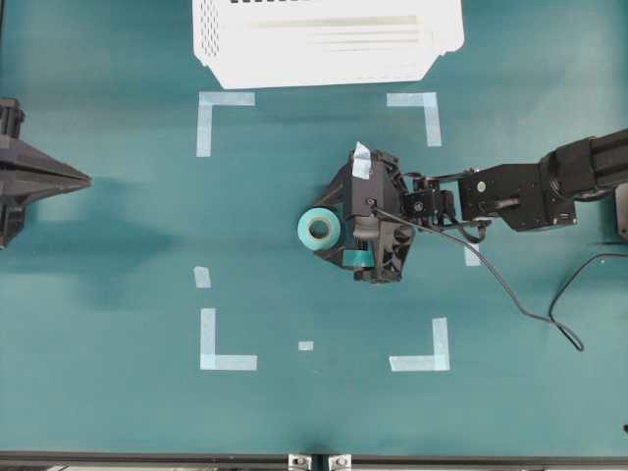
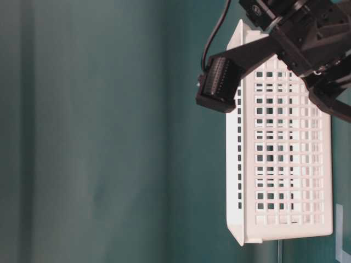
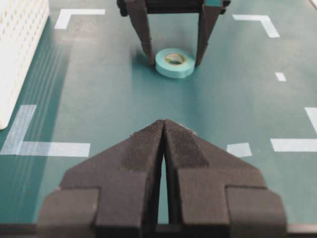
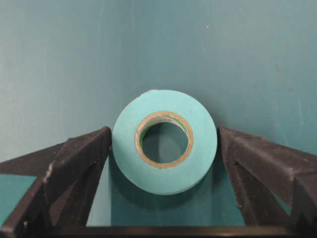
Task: Put the tape in the middle into the white basket.
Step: 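Close the right gripper on the tape roll's outer edge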
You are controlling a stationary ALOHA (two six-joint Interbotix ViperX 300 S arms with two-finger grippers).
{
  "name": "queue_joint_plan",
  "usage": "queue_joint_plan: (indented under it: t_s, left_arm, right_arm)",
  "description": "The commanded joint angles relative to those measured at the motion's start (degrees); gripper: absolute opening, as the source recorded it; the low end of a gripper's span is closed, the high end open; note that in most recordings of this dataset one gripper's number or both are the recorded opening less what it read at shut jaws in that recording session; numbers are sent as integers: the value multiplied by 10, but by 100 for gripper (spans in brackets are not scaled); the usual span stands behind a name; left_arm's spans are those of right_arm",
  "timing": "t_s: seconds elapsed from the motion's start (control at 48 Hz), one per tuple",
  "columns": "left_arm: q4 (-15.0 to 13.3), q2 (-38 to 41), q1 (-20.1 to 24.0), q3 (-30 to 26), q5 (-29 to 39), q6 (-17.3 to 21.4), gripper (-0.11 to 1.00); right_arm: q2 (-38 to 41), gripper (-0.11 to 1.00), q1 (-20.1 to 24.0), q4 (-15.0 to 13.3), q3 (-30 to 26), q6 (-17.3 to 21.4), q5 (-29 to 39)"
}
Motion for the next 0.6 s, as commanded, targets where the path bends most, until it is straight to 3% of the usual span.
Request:
queue_joint_plan:
  t_s: [0.0,0.583]
  left_arm:
    - [1,7,1,-6,-6,0,-11]
    - [1,7,1,-6,-6,0,-11]
  right_arm:
    - [-8,100,2,-1,-12,0,-4]
    - [4,100,2,-1,-23,0,-1]
